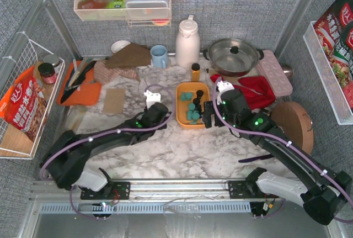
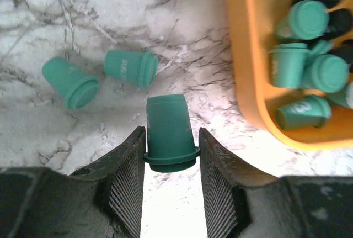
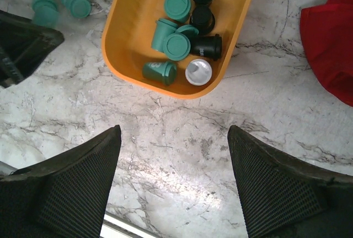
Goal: Mix the coffee capsules in the storage basket
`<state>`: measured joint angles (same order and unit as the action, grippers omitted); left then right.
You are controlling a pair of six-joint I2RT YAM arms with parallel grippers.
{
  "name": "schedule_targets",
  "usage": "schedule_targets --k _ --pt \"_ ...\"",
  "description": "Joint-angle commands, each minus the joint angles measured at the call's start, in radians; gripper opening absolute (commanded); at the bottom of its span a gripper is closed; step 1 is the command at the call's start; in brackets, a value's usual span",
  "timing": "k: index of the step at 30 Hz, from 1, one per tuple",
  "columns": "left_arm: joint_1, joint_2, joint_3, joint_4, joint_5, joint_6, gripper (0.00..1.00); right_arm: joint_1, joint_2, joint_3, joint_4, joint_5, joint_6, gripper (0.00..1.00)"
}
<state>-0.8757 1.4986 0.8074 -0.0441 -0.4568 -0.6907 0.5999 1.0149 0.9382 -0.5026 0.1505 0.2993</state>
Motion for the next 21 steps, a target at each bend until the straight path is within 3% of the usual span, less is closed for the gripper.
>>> schedule_targets --k 1,5,14,21 --pt "-0.002 -0.159 -0.100 0.192 0.069 0.169 0.24 0.001 0.002 0.026 -0.023 -0.030 -0.003 0.82" --pt "-0.007 -0.304 -0.216 0.348 0.187 0.337 0.23 0.007 0.012 0.046 -0.033 -0.056 0.001 0.82" --pt "-0.015 -0.527 -0.494 0.725 0.440 0.535 0.19 0.088 0.056 0.101 -0.030 -0.073 0.028 0.81" --pt "-0.024 -0.582 -0.556 0.804 0.549 0.670 0.18 0.228 0.130 0.138 0.026 -0.065 0.077 0.78"
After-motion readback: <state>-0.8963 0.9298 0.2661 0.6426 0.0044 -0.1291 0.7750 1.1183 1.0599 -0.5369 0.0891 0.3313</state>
